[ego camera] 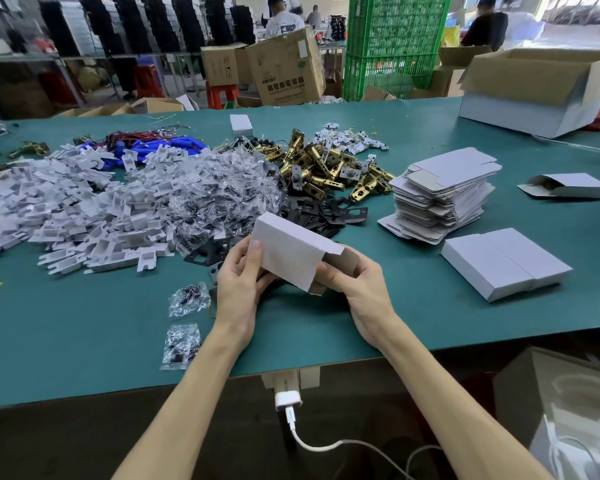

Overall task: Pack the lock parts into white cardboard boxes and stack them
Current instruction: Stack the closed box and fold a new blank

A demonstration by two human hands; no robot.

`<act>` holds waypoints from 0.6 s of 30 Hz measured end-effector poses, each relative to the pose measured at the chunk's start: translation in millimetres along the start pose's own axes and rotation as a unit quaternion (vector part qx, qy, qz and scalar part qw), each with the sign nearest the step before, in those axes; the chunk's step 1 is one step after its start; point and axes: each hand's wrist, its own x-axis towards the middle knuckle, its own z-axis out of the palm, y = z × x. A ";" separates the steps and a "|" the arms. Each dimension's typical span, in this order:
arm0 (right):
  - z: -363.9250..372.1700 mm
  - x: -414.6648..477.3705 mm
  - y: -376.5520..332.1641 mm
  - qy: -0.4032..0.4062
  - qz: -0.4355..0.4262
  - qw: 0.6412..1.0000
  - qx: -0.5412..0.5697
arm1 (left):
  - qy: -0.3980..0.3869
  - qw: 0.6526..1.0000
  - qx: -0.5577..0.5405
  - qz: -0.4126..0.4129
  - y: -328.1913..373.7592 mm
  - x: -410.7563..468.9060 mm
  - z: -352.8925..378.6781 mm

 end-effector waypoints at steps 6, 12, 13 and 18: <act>2.4 3.7 2.8 -0.017 -0.054 0.994 -0.095 | -0.011 0.998 -0.025 -0.050 3.3 -0.2 1.0; 0.6 2.9 5.3 0.059 -0.040 0.990 -0.123 | -0.030 0.998 -0.047 -0.042 5.4 -2.5 -1.5; 0.7 4.5 6.2 0.083 -0.014 0.990 -0.110 | -0.046 0.998 -0.035 -0.031 5.4 -3.8 -1.3; 0.0 6.5 4.5 0.044 0.040 0.998 -0.014 | -0.138 0.990 0.020 0.020 2.7 -5.6 0.9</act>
